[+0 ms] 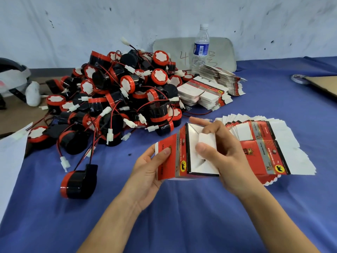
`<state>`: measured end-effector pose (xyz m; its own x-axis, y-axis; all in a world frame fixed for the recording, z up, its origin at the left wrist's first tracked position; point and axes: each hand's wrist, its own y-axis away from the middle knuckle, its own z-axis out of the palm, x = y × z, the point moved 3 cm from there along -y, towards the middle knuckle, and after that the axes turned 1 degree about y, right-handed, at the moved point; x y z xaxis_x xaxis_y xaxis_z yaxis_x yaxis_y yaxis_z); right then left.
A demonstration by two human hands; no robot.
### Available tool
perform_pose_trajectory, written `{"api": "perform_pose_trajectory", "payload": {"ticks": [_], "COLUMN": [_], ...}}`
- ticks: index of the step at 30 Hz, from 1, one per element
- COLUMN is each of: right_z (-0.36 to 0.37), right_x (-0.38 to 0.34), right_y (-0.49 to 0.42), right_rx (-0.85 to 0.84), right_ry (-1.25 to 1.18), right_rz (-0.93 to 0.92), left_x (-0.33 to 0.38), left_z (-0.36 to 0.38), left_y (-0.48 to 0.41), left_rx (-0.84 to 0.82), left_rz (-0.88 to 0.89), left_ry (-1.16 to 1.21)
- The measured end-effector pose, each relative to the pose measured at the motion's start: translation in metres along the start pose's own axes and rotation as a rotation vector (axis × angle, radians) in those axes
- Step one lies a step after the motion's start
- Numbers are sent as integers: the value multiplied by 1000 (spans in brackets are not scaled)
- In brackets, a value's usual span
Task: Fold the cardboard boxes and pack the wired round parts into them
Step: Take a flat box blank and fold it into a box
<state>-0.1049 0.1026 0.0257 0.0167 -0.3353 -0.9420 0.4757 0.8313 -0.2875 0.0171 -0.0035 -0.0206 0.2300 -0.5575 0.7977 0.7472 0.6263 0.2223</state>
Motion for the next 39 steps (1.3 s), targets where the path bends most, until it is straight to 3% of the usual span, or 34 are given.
{"api": "perform_pose_trajectory", "payload": {"ticks": [8, 15, 39], "right_z": [-1, -4, -5], "right_x": [4, 7, 3], "right_y": [-1, 0, 4], "right_rx": [-138, -208, -234], "right_ry": [-161, -157, 114], "right_rz": [73, 111, 27], "left_x": [0, -1, -3], "left_z": [1, 1, 0], "left_y": [2, 2, 2], "left_rx": [-57, -91, -116], "left_rz": [8, 13, -22], "left_ry": [38, 11, -34]}}
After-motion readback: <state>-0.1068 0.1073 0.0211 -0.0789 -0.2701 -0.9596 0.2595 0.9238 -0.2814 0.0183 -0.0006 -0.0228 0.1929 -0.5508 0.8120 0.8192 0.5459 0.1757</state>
